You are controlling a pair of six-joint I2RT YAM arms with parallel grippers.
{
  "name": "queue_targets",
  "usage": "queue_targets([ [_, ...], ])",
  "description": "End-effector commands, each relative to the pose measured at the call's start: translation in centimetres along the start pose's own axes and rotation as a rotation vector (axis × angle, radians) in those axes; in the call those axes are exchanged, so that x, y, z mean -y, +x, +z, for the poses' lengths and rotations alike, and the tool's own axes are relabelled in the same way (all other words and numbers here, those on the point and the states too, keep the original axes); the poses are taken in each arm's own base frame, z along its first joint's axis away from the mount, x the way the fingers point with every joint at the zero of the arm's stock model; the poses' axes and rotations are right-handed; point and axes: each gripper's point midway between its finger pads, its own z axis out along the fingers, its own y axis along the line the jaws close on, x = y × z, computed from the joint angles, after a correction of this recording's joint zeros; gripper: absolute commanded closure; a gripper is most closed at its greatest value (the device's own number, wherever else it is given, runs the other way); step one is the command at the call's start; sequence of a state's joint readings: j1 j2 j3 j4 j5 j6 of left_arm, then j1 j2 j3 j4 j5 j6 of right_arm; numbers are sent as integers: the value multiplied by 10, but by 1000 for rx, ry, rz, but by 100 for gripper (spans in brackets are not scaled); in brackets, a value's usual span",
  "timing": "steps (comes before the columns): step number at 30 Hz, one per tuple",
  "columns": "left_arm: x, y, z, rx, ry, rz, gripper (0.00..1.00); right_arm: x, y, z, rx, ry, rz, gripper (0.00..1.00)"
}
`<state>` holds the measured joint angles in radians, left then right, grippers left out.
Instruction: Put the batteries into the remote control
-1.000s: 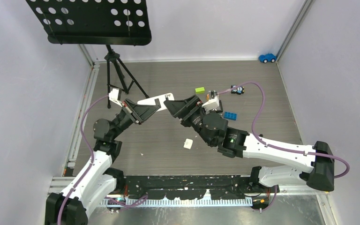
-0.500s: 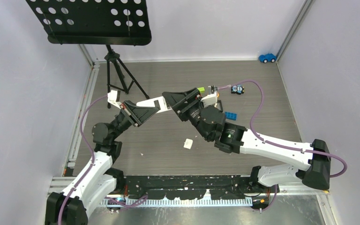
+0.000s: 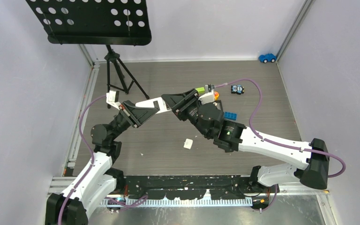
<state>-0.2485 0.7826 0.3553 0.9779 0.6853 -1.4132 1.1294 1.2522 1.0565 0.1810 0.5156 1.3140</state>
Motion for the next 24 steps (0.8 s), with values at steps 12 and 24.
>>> queue_targets([
  [12, 25, -9, 3, 19, 48, -112, 100, -23, 5, -1, -52, -116, 27, 74],
  [24, 52, -22, 5, 50, 126, -299, 100, 6, 5, -3, -53, -66, -40, 74],
])
